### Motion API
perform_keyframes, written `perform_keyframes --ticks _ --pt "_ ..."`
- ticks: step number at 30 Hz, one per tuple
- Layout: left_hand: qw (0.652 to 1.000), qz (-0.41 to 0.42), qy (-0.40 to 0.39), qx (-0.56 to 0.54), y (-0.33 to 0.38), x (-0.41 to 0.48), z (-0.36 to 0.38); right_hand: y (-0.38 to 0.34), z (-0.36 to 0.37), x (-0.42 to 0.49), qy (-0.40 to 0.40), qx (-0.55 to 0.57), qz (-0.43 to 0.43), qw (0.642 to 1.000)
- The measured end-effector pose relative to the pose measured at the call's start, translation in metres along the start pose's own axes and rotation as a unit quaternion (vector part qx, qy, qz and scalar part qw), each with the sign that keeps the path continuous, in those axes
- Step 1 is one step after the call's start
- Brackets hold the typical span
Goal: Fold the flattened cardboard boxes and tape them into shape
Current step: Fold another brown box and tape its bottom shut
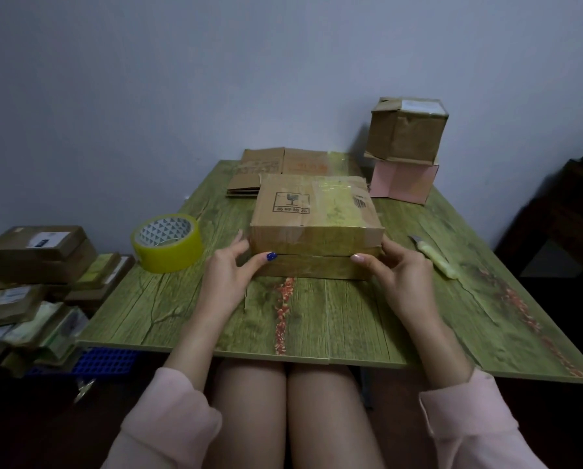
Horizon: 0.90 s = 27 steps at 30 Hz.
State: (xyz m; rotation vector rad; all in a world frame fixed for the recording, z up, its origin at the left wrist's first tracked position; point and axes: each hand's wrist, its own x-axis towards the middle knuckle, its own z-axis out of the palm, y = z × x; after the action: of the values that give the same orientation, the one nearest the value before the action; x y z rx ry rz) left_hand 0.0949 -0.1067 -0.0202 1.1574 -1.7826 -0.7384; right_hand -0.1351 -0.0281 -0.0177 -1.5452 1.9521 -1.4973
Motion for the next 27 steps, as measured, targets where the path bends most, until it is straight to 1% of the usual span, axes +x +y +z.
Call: perform_keyframes --ticks 3,5,10,13,14,15,18,19,22,27 --pt "1.000 0.006 -0.001 0.014 -0.001 0.000 0.001 -0.001 0.002 -0.006 0.000 -0.120 -0.060 0.991" --pt "1.000 0.010 -0.003 0.011 0.001 -0.002 0.002 -0.004 0.001 -0.009 0.010 -0.156 -0.096 0.983" --pt "0.997 0.072 0.013 0.035 0.007 -0.010 -0.006 -0.007 -0.008 -0.017 0.019 -0.077 -0.148 0.986" --pt "0.989 0.098 0.035 0.102 0.006 -0.016 -0.011 -0.007 -0.014 -0.016 -0.008 -0.048 -0.146 0.988" --pt "0.988 0.101 0.042 0.107 0.005 -0.017 -0.012 -0.007 -0.015 -0.016 -0.017 -0.042 -0.140 0.989" --pt "0.986 0.120 0.042 0.107 0.004 -0.017 -0.012 -0.008 -0.015 -0.015 -0.022 -0.037 -0.134 0.990" --pt "0.960 0.238 0.014 0.149 -0.001 -0.011 -0.013 -0.008 -0.015 -0.011 -0.035 -0.004 -0.120 0.992" --pt "0.955 0.258 0.005 0.145 -0.003 -0.010 -0.013 -0.007 -0.015 -0.011 -0.038 0.007 -0.119 0.992" --pt "0.966 0.246 -0.014 0.072 -0.003 -0.005 -0.015 -0.002 -0.015 -0.010 -0.043 0.025 -0.125 0.991" --pt "0.976 0.205 -0.066 -0.018 -0.004 0.002 -0.021 0.004 -0.015 -0.005 -0.078 0.098 -0.106 0.986"
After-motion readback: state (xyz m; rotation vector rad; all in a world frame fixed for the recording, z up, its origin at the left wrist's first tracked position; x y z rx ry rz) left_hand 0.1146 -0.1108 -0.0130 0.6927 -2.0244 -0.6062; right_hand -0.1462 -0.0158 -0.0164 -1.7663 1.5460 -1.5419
